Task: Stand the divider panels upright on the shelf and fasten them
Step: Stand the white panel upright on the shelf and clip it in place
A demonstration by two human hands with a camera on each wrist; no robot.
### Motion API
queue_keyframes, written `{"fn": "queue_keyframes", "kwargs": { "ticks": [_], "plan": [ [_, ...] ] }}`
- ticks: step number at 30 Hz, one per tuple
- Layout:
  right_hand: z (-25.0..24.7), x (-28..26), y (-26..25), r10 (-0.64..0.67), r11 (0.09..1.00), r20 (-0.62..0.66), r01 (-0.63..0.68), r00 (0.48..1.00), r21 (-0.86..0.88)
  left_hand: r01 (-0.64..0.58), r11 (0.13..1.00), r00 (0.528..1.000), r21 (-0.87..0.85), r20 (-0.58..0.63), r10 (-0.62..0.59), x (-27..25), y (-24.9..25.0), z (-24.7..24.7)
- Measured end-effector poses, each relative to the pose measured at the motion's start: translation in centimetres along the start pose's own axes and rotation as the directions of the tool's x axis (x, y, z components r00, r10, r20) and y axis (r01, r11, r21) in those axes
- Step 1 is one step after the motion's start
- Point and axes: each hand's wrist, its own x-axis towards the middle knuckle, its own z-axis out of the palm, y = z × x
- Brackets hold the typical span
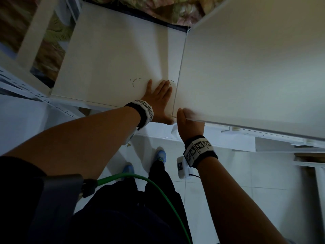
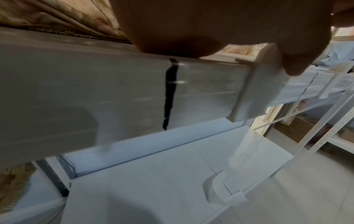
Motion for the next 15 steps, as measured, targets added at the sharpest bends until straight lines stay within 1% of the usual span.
{"fn": "queue_keyframes", "kwargs": {
  "ticks": [6,12,15],
  "plan": [
    [0.24,0.03,0.43,-0.045,0.999,-0.006,0.045,0.999,-0.001,-0.009,1.0,1.0,0.001,-0.013,0.009,0.09,-0.14,0.2],
    [0.61,0.01,0.42,-0.042,0.999,-0.033,0.042,0.999,-0.018,0.004,1.0,1.0,-0.021,-0.007,-0.004,0.06,-0.16,0.06],
    [0.71,0.05,0.3,-0.022,1.0,-0.03,0.022,0.999,0.002,0.01,0.997,1.0,-0.072,-0.019,-0.012,-0.04,-0.19,0.24]
  ]
}}
